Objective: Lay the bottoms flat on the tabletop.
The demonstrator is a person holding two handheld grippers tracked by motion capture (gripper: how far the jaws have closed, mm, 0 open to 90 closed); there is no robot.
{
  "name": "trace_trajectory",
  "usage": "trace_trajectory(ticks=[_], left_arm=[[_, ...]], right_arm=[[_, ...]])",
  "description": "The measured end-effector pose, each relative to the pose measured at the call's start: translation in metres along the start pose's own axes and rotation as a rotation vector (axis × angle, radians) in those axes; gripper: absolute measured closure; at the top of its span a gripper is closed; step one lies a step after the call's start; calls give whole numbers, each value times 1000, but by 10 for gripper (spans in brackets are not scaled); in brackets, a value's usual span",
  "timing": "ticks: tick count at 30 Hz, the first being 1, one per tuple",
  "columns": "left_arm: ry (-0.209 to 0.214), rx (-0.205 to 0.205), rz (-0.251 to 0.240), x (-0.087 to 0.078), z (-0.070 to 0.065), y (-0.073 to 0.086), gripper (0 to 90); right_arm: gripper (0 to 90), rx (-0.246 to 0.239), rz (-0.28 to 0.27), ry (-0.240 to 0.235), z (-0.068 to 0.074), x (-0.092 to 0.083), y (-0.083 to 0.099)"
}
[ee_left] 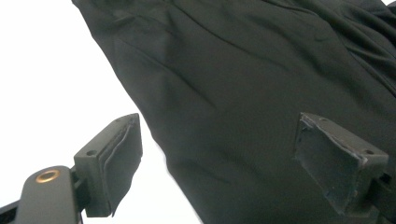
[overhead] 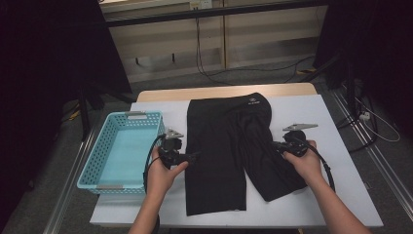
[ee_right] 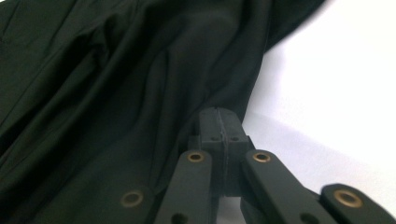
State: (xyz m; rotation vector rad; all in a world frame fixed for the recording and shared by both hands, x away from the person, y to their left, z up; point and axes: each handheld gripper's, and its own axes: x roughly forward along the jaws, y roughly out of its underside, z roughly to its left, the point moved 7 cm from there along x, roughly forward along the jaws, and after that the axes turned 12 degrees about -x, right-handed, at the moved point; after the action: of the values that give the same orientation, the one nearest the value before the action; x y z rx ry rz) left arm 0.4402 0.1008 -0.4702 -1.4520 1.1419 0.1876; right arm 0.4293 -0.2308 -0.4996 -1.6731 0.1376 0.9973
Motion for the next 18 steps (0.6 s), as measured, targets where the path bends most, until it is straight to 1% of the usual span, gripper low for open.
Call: trace_trajectory(ticks=[2,4,5,6,7,9,10,11,12,13,14,15,16,17,18], left_arm=[[0,-6,2,1,0,0,160],[-2,-5,-3,1,0,-1,160],[2,-6,-2,1,-1,-1,160],[2,5,1,1,-1,-1,160],[-1,9,0,2,-1,-1,160],[2,6,0,2,-3,-1,160],[1,6,0,2,-3,0,160],[4,5,6,2,-2,0,160],[1,0,6,2,-2,1,160],[0,2,7,1,-2,1,160],[2,-6,-2,1,-1,0,160],[3,-6,2,0,0,0,160],[-1,-3,1,0,1,0,160],[-4,-2,-1,0,2,0,160],[-4,-2,0,0,2,0,160]], right_arm=[[900,-36,-11,8,4,-3,-4],[900,-71,-14,4,11,-6,-7],[900,-91,-9,8,14,-6,-7],[900,-113,0,12,16,-7,-6],[900,-122,2,11,19,-6,-6],[900,-137,5,9,22,-6,-6],[900,-146,5,35,21,-5,-7],[884,-138,-1,59,18,-5,-7],[757,-112,-17,75,13,-5,-8],[684,-85,-14,95,7,-4,-7],[674,-81,1,105,4,-2,-4],[654,-83,31,104,0,0,0],[597,-64,58,101,-3,3,6],[590,-43,35,88,-4,3,8],[599,-36,27,82,-4,3,8]])
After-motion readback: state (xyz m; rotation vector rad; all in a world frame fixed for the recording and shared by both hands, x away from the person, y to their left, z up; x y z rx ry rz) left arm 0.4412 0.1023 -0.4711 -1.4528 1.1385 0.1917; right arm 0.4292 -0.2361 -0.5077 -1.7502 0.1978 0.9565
